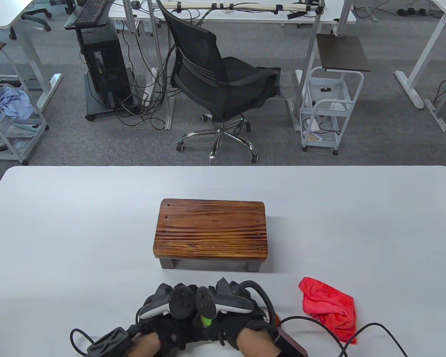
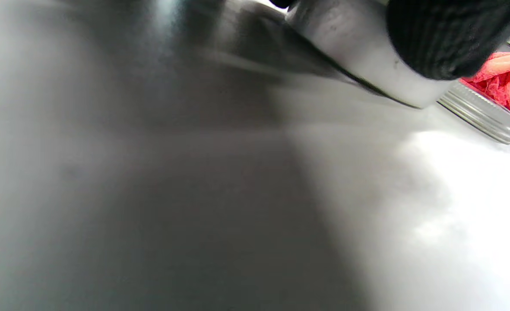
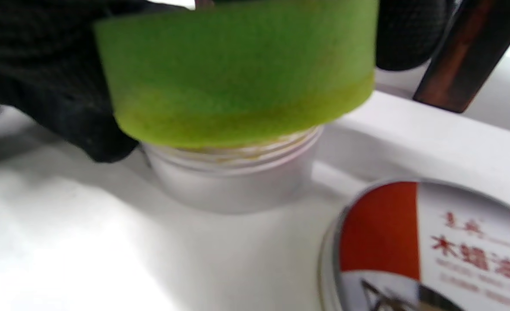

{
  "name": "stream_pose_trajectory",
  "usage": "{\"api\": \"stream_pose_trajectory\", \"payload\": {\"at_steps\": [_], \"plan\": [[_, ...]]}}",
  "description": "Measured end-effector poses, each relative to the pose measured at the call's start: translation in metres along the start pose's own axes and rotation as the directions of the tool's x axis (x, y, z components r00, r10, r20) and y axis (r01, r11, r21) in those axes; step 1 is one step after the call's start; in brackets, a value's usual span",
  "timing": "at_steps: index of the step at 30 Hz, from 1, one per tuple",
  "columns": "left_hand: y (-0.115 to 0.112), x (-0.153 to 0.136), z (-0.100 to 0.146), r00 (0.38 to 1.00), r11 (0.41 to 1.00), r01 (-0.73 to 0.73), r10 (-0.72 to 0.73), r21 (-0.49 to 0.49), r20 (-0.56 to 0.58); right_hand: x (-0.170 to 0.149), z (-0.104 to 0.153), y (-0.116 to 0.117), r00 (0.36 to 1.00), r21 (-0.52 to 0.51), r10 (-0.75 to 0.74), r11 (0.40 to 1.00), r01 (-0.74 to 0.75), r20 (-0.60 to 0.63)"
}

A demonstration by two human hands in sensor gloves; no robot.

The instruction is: Dip and apply wood wax on stool

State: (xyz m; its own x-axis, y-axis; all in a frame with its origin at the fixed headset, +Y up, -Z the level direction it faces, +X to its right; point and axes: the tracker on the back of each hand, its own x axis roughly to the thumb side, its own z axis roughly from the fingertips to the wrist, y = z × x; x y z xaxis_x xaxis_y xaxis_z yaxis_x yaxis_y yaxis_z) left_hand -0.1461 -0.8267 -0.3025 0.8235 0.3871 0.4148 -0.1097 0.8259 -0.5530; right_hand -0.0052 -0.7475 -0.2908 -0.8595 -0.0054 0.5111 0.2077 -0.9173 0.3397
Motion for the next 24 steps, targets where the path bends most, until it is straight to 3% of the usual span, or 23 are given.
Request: {"api": "stream_pose_trajectory", "payload": {"at_steps": [12, 20, 24], "plan": [[0.000, 0.000, 0.000, 1.000, 1.000, 0.001, -0.001, 0.000, -0.001, -0.025, 0.005, 0.000, 0.978, -0.030, -0.205, 0.978, 0.206, 0.035], [0.005, -0.006, 0.009, 1.000, 0.998, -0.013, 0.013, 0.062, -0.012, -0.066, 0.017, -0.016, 0.882, -0.103, -0.457, 0.878, 0.468, 0.118], [0.020, -0.009, 0.025, 0.999, 0.989, -0.032, 0.032, 0.145, 0.000, -0.088, 0.027, -0.035, 0.866, -0.154, -0.485, 0.853, 0.499, 0.119]]}}
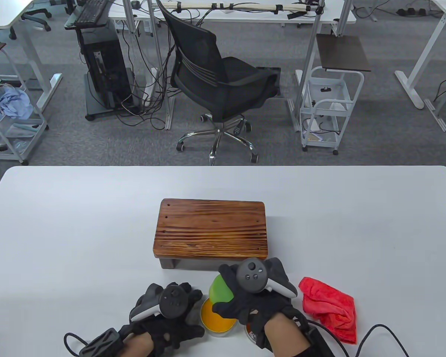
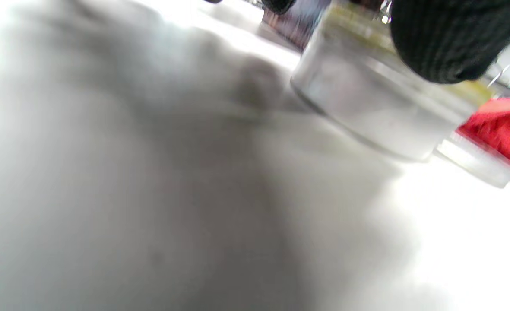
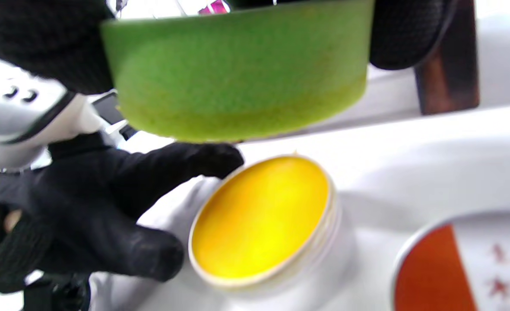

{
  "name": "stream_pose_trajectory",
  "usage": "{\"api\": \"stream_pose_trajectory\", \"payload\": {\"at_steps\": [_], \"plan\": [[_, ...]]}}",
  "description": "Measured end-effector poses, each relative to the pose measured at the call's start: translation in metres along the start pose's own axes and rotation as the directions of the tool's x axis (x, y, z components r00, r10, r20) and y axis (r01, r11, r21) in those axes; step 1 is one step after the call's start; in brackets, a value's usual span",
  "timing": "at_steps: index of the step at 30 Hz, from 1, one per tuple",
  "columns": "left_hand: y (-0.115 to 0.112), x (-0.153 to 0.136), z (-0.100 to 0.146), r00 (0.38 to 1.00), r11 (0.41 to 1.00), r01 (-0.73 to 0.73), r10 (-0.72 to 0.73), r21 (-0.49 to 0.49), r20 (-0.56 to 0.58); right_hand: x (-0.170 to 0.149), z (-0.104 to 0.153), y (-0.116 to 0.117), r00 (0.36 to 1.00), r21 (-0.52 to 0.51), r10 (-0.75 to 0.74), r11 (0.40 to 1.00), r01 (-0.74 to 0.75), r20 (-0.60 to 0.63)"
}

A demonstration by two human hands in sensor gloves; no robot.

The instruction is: Dip and apply wood wax on stool

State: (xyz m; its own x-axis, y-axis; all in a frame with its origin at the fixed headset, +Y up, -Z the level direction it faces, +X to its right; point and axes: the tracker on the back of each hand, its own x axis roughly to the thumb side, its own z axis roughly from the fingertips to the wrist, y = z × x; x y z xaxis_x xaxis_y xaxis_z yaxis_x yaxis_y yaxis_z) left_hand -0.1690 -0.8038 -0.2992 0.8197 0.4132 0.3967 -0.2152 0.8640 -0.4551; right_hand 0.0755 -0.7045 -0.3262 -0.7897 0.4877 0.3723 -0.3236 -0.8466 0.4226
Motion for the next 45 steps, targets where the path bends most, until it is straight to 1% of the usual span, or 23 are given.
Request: {"api": "stream_pose_trajectory", "payload": {"at_steps": [2, 4, 6, 8, 10, 12, 14, 15, 17, 18, 20, 22, 24, 29, 33, 36, 38, 41, 42, 43, 45], "plan": [[0.012, 0.000, 0.007, 0.999, 0.998, -0.029, 0.028, 0.063, 0.019, -0.003, 0.002, -0.015, 1.000, -0.022, -0.010, 1.000, 0.010, -0.003], [0.028, 0.001, 0.015, 0.997, 0.983, -0.062, 0.055, 0.172, 0.045, -0.007, 0.001, -0.032, 1.000, -0.038, -0.011, 0.999, 0.010, -0.015], [0.047, 0.000, 0.020, 0.996, 0.952, -0.082, 0.066, 0.294, 0.062, -0.013, -0.002, -0.048, 0.999, -0.057, 0.002, 0.998, -0.004, -0.040], [0.066, -0.005, 0.023, 0.996, 0.916, -0.089, 0.084, 0.391, 0.030, -0.021, -0.010, -0.064, 0.996, -0.068, 0.024, 0.997, -0.029, -0.083], [0.082, -0.013, 0.022, 0.992, 0.887, -0.108, 0.124, 0.450, -0.007, -0.030, -0.019, -0.076, 0.993, -0.065, 0.028, 0.997, -0.035, -0.116], [0.095, -0.027, 0.014, 0.983, 0.878, -0.110, 0.165, 0.465, -0.079, -0.041, -0.032, -0.088, 0.987, -0.071, 0.025, 0.997, -0.037, -0.158], [0.101, -0.041, 0.004, 0.973, 0.874, -0.093, 0.181, 0.476, -0.142, -0.052, -0.045, -0.098, 0.974, -0.075, 0.042, 0.995, -0.060, -0.223], [0.102, -0.046, 0.000, 0.968, 0.875, -0.093, 0.192, 0.474, -0.164, -0.056, -0.050, -0.101, 0.962, -0.082, 0.061, 0.993, -0.085, -0.268], [0.103, -0.062, -0.011, 0.948, 0.877, -0.107, 0.233, 0.469, -0.218, -0.068, -0.065, -0.108, 0.916, -0.071, 0.159, 0.978, -0.198, -0.368], [0.103, -0.067, -0.014, 0.942, 0.877, -0.115, 0.245, 0.467, -0.228, -0.070, -0.068, -0.110, 0.908, -0.071, 0.169, 0.975, -0.211, -0.384], [0.102, -0.078, -0.022, 0.930, 0.878, -0.130, 0.269, 0.460, -0.250, -0.081, -0.083, -0.113, 0.884, -0.061, 0.161, 0.976, -0.208, -0.439], [0.099, -0.085, -0.027, 0.917, 0.885, -0.132, 0.280, 0.447, -0.284, -0.087, -0.095, -0.113, 0.879, -0.049, 0.143, 0.981, -0.185, -0.455], [0.096, -0.089, -0.031, 0.913, 0.891, -0.139, 0.285, 0.433, -0.292, -0.091, -0.105, -0.114, 0.866, -0.040, 0.154, 0.980, -0.197, -0.476], [0.093, -0.090, -0.036, 0.910, 0.886, -0.161, 0.303, 0.434, -0.282, -0.096, -0.125, -0.113, 0.842, -0.004, 0.165, 0.981, -0.195, -0.514], [0.092, -0.088, -0.038, 0.911, 0.877, -0.175, 0.317, 0.448, -0.264, -0.096, -0.141, -0.109, 0.816, 0.038, 0.215, 0.972, -0.232, -0.537], [0.092, -0.088, -0.037, 0.909, 0.874, -0.177, 0.322, 0.452, -0.266, -0.095, -0.149, -0.111, 0.809, 0.035, 0.211, 0.973, -0.230, -0.548], [0.092, -0.089, -0.038, 0.907, 0.873, -0.183, 0.327, 0.451, -0.265, -0.090, -0.160, -0.114, 0.792, 0.061, 0.236, 0.968, -0.245, -0.562], [0.091, -0.088, -0.037, 0.901, 0.870, -0.196, 0.342, 0.452, -0.267, -0.083, -0.171, -0.110, 0.791, 0.064, 0.244, 0.966, -0.252, -0.561], [0.091, -0.088, -0.037, 0.900, 0.870, -0.197, 0.344, 0.452, -0.269, -0.079, -0.173, -0.106, 0.804, 0.055, 0.244, 0.965, -0.257, -0.542], [0.091, -0.088, -0.037, 0.898, 0.868, -0.203, 0.350, 0.453, -0.268, -0.074, -0.174, -0.103, 0.820, 0.054, 0.254, 0.963, -0.264, -0.513], [0.091, -0.089, -0.037, 0.895, 0.866, -0.212, 0.358, 0.452, -0.266, -0.069, -0.170, -0.101, 0.832, 0.069, 0.289, 0.954, -0.292, -0.474]]}}
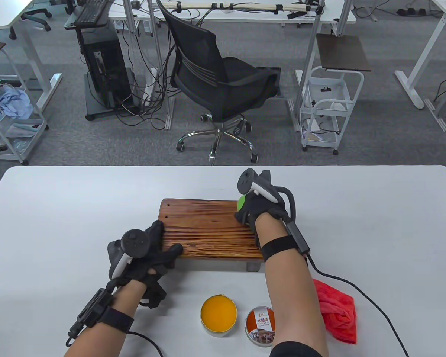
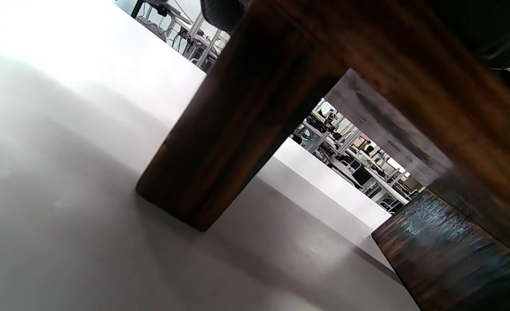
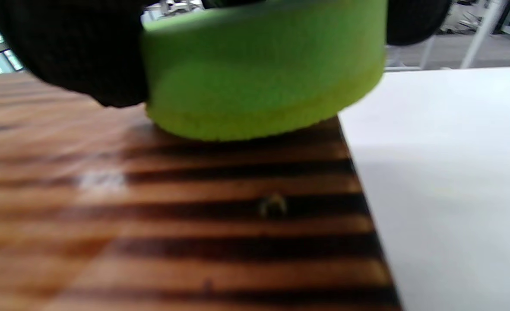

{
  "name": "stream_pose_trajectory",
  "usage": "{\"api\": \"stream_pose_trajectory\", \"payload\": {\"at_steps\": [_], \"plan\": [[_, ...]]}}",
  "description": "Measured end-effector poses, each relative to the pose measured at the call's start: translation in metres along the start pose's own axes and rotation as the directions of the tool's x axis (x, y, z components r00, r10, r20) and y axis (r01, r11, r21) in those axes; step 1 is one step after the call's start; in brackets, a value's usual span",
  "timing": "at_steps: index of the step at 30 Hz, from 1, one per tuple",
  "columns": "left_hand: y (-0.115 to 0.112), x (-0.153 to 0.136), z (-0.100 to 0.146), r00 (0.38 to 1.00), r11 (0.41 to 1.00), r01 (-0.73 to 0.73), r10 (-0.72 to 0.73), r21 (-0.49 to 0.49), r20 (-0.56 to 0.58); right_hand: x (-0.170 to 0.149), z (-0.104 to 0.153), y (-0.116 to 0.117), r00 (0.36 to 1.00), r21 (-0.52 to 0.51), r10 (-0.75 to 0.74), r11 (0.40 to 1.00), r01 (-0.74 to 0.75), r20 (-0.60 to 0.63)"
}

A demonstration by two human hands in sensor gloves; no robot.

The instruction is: Dip and apply wood wax on stool

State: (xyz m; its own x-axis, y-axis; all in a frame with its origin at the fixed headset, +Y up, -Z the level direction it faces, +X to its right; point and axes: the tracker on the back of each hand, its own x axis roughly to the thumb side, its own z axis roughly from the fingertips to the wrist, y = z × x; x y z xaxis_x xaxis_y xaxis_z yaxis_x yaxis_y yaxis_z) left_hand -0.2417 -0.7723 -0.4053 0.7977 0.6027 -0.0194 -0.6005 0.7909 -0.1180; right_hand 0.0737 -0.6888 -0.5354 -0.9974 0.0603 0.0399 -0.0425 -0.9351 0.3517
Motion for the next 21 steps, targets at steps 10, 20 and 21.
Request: {"api": "stream_pose_trajectory", "payload": {"at_steps": [10, 20, 21], "plan": [[0.000, -0.001, 0.000, 1.000, 1.000, -0.010, 0.010, 0.001, -0.007, 0.010, -0.002, 0.005, 0.998, -0.026, -0.029, 0.999, 0.030, 0.048], [0.000, -0.002, 0.000, 1.000, 1.000, -0.016, 0.016, -0.003, -0.010, 0.027, -0.006, 0.010, 0.992, -0.044, -0.088, 0.995, 0.093, 0.090], [0.000, -0.002, 0.000, 1.000, 1.000, -0.018, 0.018, -0.003, -0.010, 0.028, -0.003, 0.010, 0.991, -0.043, -0.075, 0.996, 0.080, 0.111]]}}
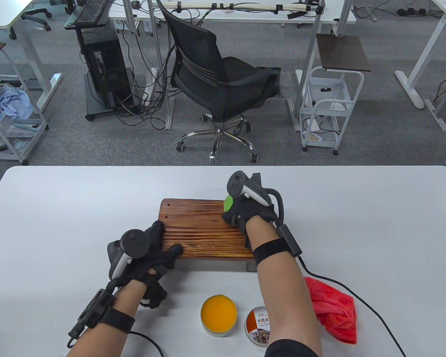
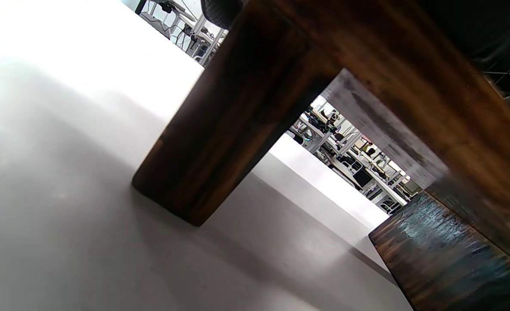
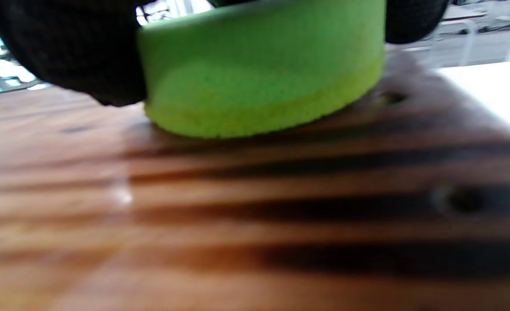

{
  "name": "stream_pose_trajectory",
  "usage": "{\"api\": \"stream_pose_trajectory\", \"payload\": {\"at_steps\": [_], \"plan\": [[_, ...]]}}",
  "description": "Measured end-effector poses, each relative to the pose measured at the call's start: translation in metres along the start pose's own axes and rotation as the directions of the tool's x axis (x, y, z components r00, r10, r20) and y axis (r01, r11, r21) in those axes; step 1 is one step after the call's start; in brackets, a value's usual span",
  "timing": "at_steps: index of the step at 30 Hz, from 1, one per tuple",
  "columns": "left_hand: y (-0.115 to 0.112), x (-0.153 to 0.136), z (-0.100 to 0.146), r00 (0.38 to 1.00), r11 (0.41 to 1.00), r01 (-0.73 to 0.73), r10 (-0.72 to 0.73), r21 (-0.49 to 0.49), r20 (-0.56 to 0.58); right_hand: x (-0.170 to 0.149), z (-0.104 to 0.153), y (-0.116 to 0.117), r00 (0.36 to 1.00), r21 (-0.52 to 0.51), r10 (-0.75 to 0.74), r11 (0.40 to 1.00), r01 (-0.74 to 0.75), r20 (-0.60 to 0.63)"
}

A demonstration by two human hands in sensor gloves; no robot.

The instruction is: Dip and apply wood wax on stool

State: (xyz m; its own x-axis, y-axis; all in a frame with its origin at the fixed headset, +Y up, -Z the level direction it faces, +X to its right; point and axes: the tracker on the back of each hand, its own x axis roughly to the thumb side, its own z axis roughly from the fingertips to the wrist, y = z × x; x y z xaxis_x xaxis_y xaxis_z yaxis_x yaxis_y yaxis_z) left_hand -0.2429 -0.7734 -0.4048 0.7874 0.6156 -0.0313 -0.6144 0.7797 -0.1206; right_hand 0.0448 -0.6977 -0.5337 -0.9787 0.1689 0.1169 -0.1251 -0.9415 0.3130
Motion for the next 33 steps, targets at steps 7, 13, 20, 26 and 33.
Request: {"api": "stream_pose_trajectory", "payload": {"at_steps": [7, 13, 20, 26, 33], "plan": [[0.000, 0.000, 0.000, 1.000, 1.000, -0.006, 0.006, -0.003, 0.002, 0.005, -0.007, 0.000, 0.999, -0.011, -0.019, 1.000, 0.019, -0.046], [-0.001, 0.000, 0.000, 1.000, 1.000, -0.007, 0.007, -0.005, 0.005, 0.020, -0.001, 0.003, 0.999, 0.023, 0.003, 1.000, -0.004, 0.051], [-0.001, 0.000, 0.000, 1.000, 1.000, -0.011, 0.011, -0.006, 0.005, 0.040, -0.008, 0.009, 0.998, 0.003, -0.020, 1.000, 0.020, 0.064], [-0.001, -0.001, 0.000, 1.000, 1.000, -0.015, 0.015, -0.007, 0.005, 0.043, -0.010, 0.006, 0.998, 0.025, -0.038, 0.999, 0.037, 0.046], [-0.001, -0.001, 0.000, 1.000, 1.000, -0.016, 0.016, -0.009, 0.006, 0.060, -0.008, 0.008, 0.995, 0.039, -0.006, 0.999, 0.002, 0.103]]}}
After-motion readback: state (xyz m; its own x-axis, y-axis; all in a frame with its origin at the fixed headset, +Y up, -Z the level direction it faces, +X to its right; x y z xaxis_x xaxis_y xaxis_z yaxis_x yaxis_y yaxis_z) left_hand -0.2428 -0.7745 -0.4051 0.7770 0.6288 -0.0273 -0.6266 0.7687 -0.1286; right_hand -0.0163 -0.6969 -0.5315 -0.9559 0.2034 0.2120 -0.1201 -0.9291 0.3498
